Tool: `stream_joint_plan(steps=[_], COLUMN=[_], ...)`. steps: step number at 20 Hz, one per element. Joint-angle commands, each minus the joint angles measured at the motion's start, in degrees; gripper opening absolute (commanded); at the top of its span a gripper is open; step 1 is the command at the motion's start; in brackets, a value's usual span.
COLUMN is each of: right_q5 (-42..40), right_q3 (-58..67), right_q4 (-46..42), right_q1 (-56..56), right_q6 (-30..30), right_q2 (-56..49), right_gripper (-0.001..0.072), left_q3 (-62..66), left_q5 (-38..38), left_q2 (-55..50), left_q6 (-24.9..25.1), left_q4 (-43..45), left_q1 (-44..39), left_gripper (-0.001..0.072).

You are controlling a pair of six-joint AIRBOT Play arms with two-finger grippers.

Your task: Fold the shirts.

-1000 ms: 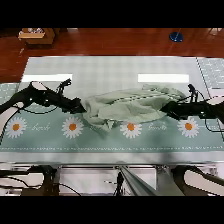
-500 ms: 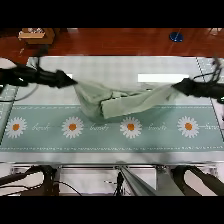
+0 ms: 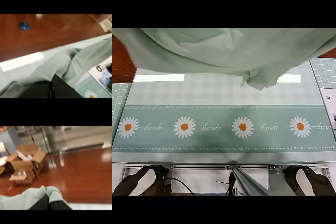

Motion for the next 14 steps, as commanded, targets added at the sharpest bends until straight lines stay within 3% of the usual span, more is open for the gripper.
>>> stream_joint_plan(steps=[1, 4, 7, 11, 12, 14], right_q5=[2.1, 8.4, 20.8, 39.6, 46.2, 50.8], right_q3=[9.1, 16.6, 23.2, 24.7, 24.7, 21.1], right_q4=[-1.8, -6.4, -16.4, -27.3, -26.8, -23.7], right_q1=[-0.3, -0.3, -0.3, -0.2, -0.2, 1.4], right_q6=[3.7, 6.5, 9.5, 10.1, 10.1, 10.6], right_q2=[1.7, 1.7, 1.7, 0.5, -1.3, -3.8], right_gripper=[0.0036, 0.0036, 0.0036, 0.0036, 0.0035, 0.0035], left_q3=[5.5, 6.0, 6.0, 5.4, 4.0, -0.6], left_q5=[0.2, -2.1, -10.1, -26.9, -28.1, -28.1], left_q2=[7.8, 14.1, 18.8, 19.8, 19.9, 20.3], left_q6=[-3.4, -8.9, -14.6, -20.0, -20.3, -20.3], left_q4=[2.4, 12.6, 20.6, 21.4, 21.6, 21.4], left_q1=[2.8, 2.9, 2.8, 2.8, 2.8, 2.7], left_gripper=[0.0017, 0.0017, 0.0017, 0.0017, 0.0017, 0.0016])
